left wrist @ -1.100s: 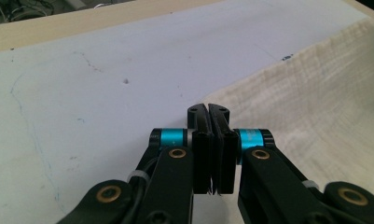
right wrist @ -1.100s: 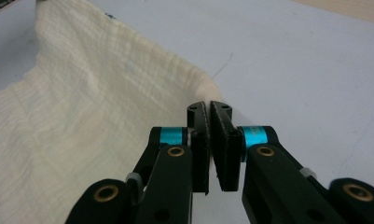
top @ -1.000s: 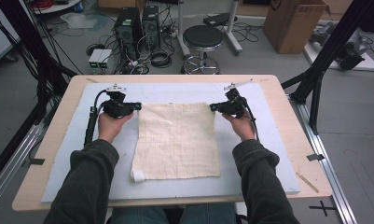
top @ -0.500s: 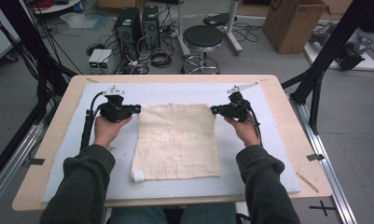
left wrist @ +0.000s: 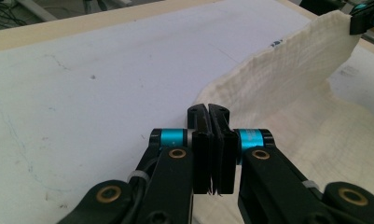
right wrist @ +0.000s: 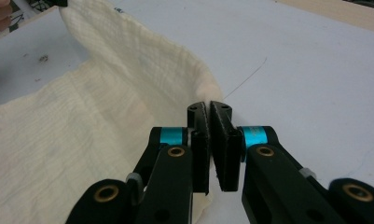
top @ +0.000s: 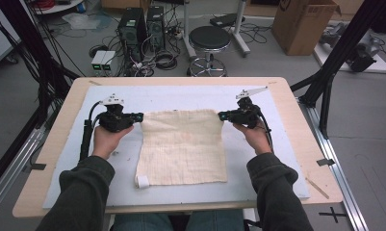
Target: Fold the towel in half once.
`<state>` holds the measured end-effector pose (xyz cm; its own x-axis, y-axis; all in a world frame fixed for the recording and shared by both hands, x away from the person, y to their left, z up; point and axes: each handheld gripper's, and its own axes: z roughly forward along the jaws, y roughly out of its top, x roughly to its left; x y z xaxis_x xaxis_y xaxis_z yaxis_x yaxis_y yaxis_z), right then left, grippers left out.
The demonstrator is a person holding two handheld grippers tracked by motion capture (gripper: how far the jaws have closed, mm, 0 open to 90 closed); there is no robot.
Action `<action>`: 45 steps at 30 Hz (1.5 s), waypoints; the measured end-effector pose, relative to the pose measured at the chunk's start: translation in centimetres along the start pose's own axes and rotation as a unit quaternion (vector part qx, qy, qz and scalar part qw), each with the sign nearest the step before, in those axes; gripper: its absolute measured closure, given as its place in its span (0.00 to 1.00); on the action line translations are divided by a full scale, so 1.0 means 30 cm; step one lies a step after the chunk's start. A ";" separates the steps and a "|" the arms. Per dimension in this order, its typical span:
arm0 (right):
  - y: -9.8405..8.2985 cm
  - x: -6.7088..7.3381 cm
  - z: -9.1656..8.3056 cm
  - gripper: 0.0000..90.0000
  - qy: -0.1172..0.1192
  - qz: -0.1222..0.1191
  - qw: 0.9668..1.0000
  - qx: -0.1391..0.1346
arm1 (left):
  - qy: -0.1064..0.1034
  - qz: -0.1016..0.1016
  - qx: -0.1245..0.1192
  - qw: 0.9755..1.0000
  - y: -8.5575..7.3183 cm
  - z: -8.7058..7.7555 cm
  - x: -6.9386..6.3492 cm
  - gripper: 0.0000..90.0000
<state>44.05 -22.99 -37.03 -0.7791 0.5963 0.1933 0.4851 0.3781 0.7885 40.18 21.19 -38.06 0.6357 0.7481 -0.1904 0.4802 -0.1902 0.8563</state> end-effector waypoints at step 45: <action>-0.069 0.106 -0.073 0.96 0.037 -0.039 0.999 -0.009 | -0.034 0.046 0.008 0.998 -0.089 -0.108 -0.087 0.97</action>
<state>39.70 -23.43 -36.77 -0.8416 0.5113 0.1738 0.4156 0.4077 0.8131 35.30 21.81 -38.28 0.7162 0.6829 -0.1437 0.4273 -0.2663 0.8640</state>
